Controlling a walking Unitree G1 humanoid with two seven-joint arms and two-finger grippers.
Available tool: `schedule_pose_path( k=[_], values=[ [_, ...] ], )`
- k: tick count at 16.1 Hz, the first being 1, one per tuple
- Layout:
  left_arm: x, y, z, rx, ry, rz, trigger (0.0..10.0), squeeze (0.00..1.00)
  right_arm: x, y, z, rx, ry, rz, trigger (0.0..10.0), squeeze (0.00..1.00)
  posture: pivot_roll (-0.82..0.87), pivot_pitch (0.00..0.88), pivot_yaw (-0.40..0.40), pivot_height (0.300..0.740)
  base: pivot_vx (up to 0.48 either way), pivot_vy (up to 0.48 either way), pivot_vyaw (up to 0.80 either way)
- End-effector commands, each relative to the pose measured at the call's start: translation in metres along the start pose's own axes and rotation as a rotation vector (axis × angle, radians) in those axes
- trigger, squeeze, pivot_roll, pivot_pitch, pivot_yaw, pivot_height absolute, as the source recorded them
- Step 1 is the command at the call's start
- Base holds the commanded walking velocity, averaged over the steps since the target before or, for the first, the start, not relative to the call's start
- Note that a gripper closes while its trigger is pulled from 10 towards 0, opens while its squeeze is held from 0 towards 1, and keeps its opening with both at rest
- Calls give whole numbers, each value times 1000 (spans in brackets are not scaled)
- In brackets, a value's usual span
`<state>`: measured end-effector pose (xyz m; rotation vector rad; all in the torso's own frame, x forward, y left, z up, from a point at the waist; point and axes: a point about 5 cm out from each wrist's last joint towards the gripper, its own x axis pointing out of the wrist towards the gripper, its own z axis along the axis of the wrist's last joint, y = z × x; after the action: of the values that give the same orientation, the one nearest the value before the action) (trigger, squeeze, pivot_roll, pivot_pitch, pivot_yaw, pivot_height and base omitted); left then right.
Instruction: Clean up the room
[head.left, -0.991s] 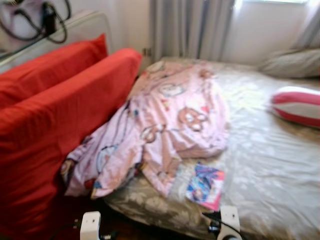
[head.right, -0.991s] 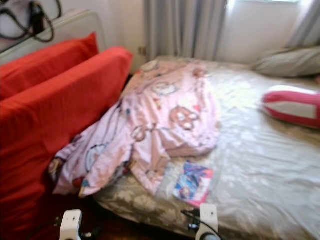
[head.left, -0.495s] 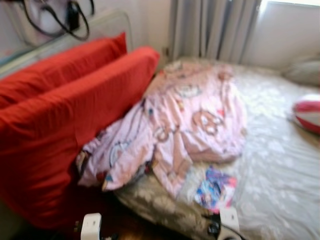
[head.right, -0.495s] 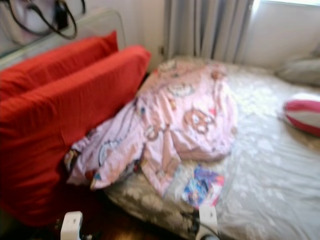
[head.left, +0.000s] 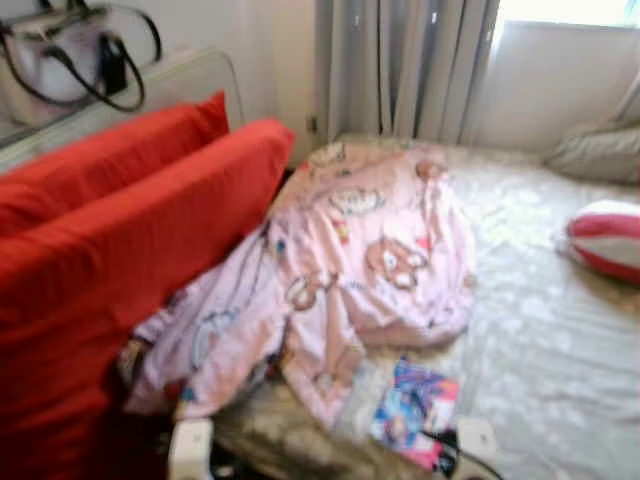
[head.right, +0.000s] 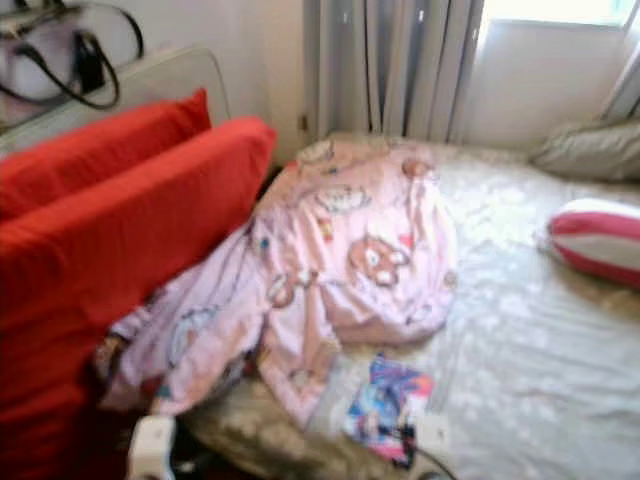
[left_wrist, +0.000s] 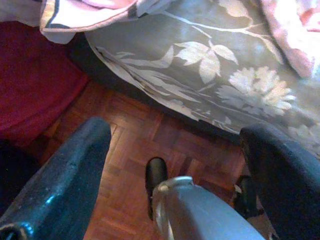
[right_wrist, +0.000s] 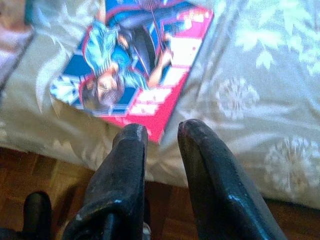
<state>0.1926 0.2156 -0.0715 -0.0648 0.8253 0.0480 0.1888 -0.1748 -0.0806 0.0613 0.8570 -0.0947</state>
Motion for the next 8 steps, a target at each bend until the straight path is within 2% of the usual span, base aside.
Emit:
schedule_pose_path(
  k=[1, 3, 5, 6, 7, 8],
  values=[
    [-2, 1, -6, -5, -3, 2, 10000, 0, 2, 6, 8, -12, -37, 11, 10000, 0, 42, 0, -21, 740, 0, 0, 0],
    [-3, 0, -5, -11, -24, -1, 10000, 0, 3, 6, 16, -25, -76, 17, 10000, 0, 43, 0, -21, 740, 0, 0, 0],
    [-4, -1, -1, -13, -92, -25, 10000, 0, 4, 9, 39, -14, -199, 36, 10000, 0, 33, 0, -18, 740, 0, 0, 0],
    [-4, -1, -1, -14, -100, -24, 10000, 0, 4, 9, 42, -14, -215, 38, 10000, 0, 33, 0, -20, 740, 0, 0, 0],
    [-6, 0, 1, -66, -166, -9, 10000, 0, 2, 8, 62, 22, -337, 49, 10000, 0, 31, 0, -23, 740, 0, 0, 0],
    [-7, 0, 3, -77, -193, -11, 10000, 0, 1, 8, 70, 31, -389, 52, 10000, 0, 30, 0, -24, 740, 0, 0, 0]
  ],
)
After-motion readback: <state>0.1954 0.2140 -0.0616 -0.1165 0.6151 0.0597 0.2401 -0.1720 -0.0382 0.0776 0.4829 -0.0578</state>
